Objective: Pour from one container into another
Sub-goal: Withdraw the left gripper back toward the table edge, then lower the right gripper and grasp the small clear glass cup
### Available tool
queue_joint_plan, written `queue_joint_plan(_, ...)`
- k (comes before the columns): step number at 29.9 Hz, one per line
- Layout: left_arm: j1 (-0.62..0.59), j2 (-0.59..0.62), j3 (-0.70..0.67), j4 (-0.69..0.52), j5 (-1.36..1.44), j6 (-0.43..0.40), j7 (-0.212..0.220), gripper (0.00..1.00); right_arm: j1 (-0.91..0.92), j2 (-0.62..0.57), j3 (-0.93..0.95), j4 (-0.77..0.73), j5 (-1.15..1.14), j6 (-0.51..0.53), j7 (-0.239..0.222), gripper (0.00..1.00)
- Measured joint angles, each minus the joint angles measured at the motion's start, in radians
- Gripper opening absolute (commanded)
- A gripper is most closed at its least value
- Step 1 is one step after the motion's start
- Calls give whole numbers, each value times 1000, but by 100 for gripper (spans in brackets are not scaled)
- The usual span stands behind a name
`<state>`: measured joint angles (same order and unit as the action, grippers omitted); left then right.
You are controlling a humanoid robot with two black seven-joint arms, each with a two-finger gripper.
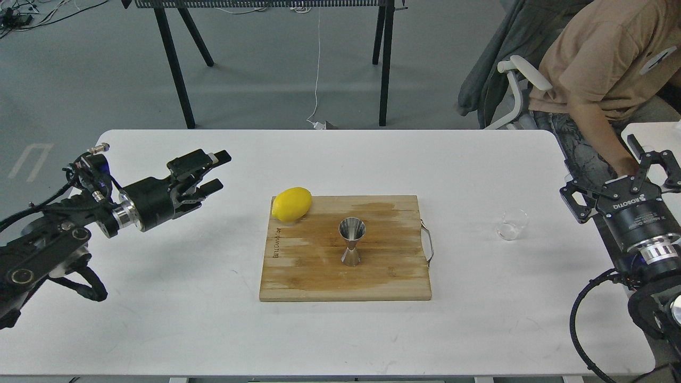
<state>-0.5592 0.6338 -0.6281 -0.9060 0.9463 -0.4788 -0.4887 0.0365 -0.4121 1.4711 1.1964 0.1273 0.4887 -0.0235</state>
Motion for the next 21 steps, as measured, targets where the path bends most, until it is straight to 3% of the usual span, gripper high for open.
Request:
queue_joint_plan(6,-7,22,-3,120,-299,-10,0,94,4,20,-15,11,68,0,-11,99)
queue_joint_plan(11,-8,29,-3,138,-423,-10,0,94,-35,15,-36,77,210,-11,-17,99)
queue_joint_plan(14,-4,30,-3,139,-438,-10,0,94,-84,12,-31,179,271,-164,-16,99)
queue_joint_plan(21,2,27,-2,139,-441,-10,0,94,-130,12,52,345,297,-712,-15,99)
